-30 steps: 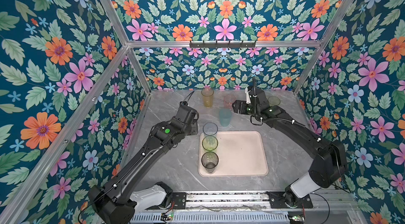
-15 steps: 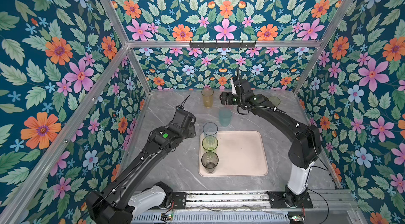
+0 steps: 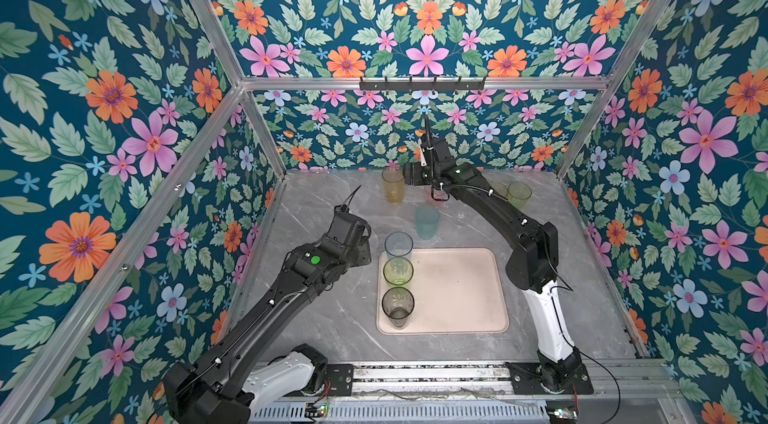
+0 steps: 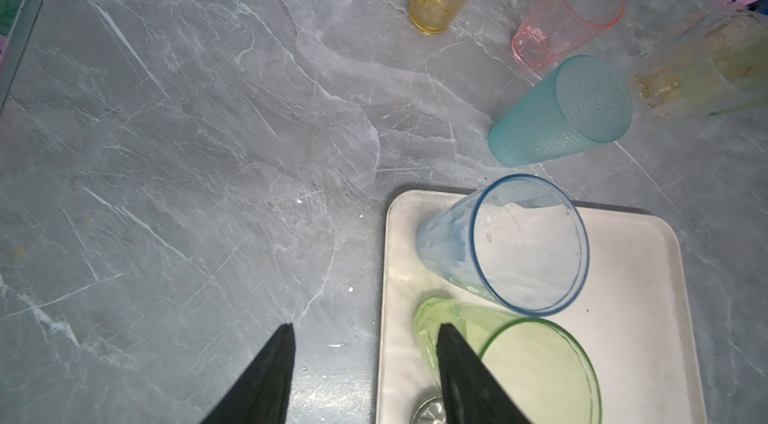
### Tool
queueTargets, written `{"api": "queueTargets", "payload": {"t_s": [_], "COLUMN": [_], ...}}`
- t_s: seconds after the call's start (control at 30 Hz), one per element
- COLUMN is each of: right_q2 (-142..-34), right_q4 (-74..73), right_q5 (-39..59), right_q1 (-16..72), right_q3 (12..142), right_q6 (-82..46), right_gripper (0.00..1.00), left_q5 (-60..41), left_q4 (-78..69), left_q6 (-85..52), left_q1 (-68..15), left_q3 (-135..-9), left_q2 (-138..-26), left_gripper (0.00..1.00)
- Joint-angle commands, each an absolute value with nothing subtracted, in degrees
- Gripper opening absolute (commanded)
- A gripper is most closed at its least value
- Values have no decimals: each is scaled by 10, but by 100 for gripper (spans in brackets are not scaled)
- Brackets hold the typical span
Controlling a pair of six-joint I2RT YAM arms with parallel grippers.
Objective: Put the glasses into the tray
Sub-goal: 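Move the right gripper over the yellow glass and lower onto its rim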
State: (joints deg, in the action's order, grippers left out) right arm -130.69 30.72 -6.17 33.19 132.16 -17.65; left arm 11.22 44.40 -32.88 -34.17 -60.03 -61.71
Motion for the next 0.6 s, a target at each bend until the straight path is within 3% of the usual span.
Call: {"api": "queueTargets", "payload": {"t_s": [0.0, 0.23, 0.57], "right_q2": [-1334, -1366, -1411], "right_q4": [341, 297, 271], "right_q5": [-63, -42, -32], "right_q1": [333, 336, 336], "right_q3": [1366, 1378, 1412], "right_q6": [-163, -156, -161], "right_gripper": [89, 81, 80], "left_q5": [107, 81, 66], "left_q4": [435, 427, 424], "left_q6": [-333, -340, -344], "left_q1": [-341, -341, -341], "left_q3": [-597, -576, -558], "left_q2": [-616, -611, -589], "left_gripper": [58, 57, 57]}}
